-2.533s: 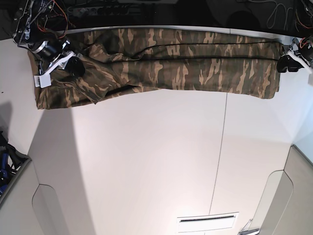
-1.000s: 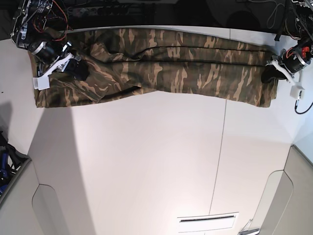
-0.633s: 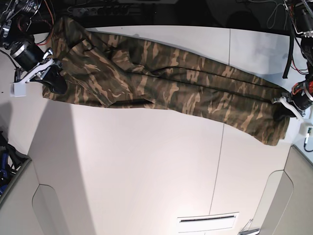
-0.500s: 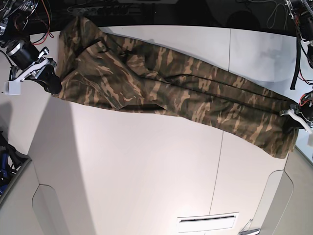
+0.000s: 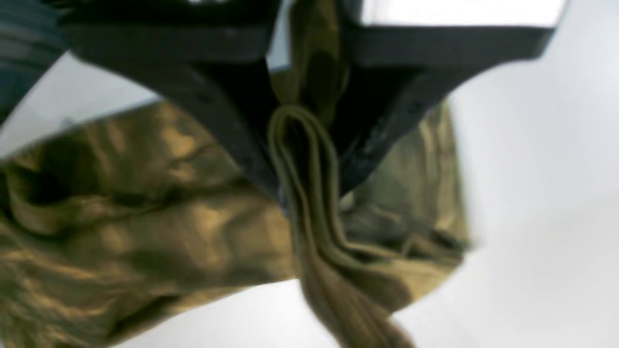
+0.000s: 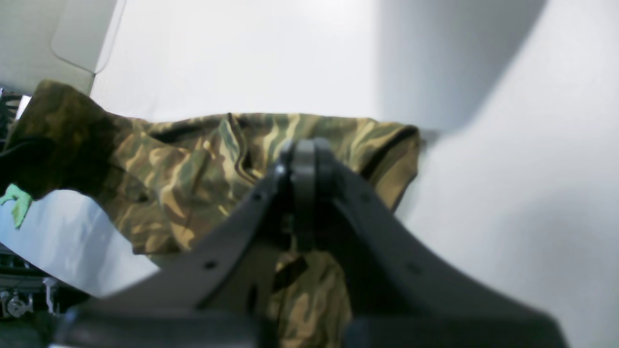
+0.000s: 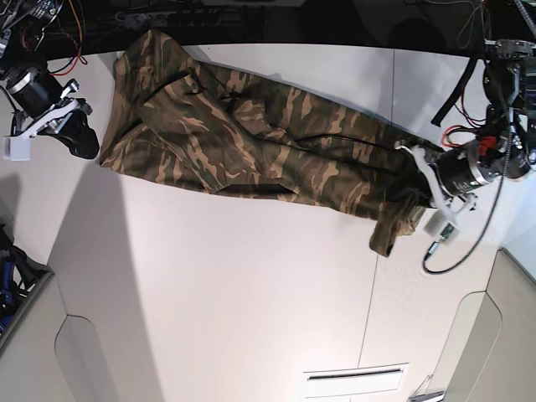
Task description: Fold the T-shirt properly
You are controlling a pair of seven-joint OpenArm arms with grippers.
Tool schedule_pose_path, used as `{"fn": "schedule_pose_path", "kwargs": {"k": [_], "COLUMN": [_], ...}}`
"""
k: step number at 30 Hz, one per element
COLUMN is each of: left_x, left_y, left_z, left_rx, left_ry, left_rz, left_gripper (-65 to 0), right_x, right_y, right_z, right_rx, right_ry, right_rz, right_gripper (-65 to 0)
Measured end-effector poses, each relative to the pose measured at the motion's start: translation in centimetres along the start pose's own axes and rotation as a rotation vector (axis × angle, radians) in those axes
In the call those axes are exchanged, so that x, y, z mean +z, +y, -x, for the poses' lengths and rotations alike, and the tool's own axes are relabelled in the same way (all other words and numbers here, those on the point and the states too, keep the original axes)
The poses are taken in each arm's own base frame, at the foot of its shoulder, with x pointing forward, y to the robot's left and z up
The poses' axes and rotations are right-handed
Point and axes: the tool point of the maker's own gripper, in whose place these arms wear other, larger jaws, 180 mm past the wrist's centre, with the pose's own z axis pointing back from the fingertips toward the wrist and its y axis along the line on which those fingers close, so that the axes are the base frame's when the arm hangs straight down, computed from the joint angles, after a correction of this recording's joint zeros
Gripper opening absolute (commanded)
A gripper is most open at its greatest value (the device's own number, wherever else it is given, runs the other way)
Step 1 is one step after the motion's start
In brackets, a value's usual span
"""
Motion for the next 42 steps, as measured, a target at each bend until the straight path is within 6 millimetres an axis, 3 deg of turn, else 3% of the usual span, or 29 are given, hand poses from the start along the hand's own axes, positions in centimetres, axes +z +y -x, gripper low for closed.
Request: {"fn": "schedule_pose_path", "kwargs": {"k": [3, 7, 9, 12, 16, 24, 36, 42], "left_x": [-1.5, -3.3, -4.0, -4.7, -4.9, -4.9, -4.9, -4.9], "left_y": [-1.9, -4.6, -6.1, -8.1, -10.0, -10.3, -10.3, -10.3], "left_z": [0.6, 1.4, 1.6, 2.3, 4.3, 4.1, 4.1, 4.1], "left_rx": [-0.015, -0.035, -0.038, -0.032, -0.023, -0.021, -0.021, -0.020], "left_ry": [0.020, 0.035, 0.040, 0.051, 0.099, 0.088, 0.088, 0.088], "left_rz": [0.032, 0.082, 0.119, 0.169, 0.213, 0.223, 0.224, 0.224], "left_gripper": [-63.2, -34.6, -28.4, -28.5, -28.5, -28.5, -28.5, -28.5], "right_x": [0.1, 0.1, 0.1, 0.3, 0.7, 0.0, -3.2, -3.5], "right_y": [-0.7, -1.0, -1.1, -1.2, -2.1, -3.5, 1.5, 2.3], "right_z": [0.6, 1.2, 1.2, 1.7, 4.1, 8.5, 10.8, 10.8], "right_rx": [0.017, 0.025, 0.025, 0.014, -0.034, -0.190, -0.225, -0.229], "right_ry": [0.031, 0.061, 0.064, 0.074, 0.127, 0.199, 0.260, 0.264], "right_rz": [0.038, 0.057, 0.058, 0.062, 0.077, 0.053, -0.140, -0.169], "right_gripper": [-53.9, -44.4, -39.4, -36.3, -36.3, -36.3, -36.3, -36.4]}}
